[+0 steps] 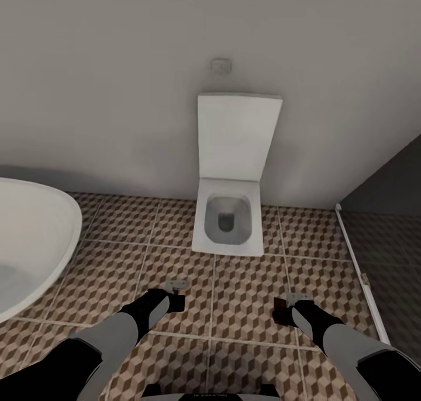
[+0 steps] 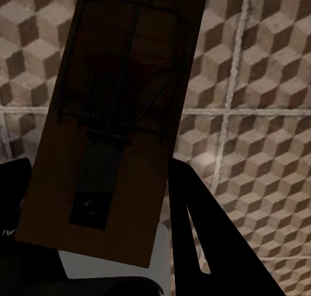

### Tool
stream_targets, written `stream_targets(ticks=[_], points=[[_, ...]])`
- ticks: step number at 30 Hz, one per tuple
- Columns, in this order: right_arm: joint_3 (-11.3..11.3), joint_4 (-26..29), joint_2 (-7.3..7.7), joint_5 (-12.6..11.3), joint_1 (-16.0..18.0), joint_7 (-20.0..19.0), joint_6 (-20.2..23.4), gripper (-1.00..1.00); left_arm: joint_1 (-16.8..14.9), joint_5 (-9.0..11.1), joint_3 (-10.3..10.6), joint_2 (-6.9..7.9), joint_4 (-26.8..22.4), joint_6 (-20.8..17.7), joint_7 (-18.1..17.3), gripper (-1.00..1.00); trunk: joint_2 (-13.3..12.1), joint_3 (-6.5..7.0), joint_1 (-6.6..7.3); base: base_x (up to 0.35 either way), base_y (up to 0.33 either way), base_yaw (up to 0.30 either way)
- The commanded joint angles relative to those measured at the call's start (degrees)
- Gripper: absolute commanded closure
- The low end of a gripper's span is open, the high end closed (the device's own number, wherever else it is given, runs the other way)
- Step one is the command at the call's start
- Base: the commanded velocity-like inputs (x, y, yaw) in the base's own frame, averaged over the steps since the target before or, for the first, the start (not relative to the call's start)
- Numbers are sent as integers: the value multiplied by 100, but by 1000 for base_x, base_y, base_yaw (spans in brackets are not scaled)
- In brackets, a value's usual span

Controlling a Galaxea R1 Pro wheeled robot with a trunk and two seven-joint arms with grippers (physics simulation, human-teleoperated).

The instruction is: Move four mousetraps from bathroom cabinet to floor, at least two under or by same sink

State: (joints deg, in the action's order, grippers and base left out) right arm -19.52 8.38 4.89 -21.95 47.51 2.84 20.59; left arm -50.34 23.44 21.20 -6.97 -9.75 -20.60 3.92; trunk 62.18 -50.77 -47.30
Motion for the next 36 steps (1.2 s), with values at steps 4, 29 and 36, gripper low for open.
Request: stream_targets(ticks=[4,29,36], points=[[-43,23,3,-75,9,24,33,100,-151,47,32,12,-12,-131,39,100,164,-114,-88,0,0,0],[-43,59,-1,-62,225,24,-204,100,-455,55,16,36,2,-181,146,100,1167,-798,-638,0,0,0],[-43,69,0,-56,247,24,-566,100,-458,55,16,43,29,-161,296,100,1448,-989,-791,0,0,0]])
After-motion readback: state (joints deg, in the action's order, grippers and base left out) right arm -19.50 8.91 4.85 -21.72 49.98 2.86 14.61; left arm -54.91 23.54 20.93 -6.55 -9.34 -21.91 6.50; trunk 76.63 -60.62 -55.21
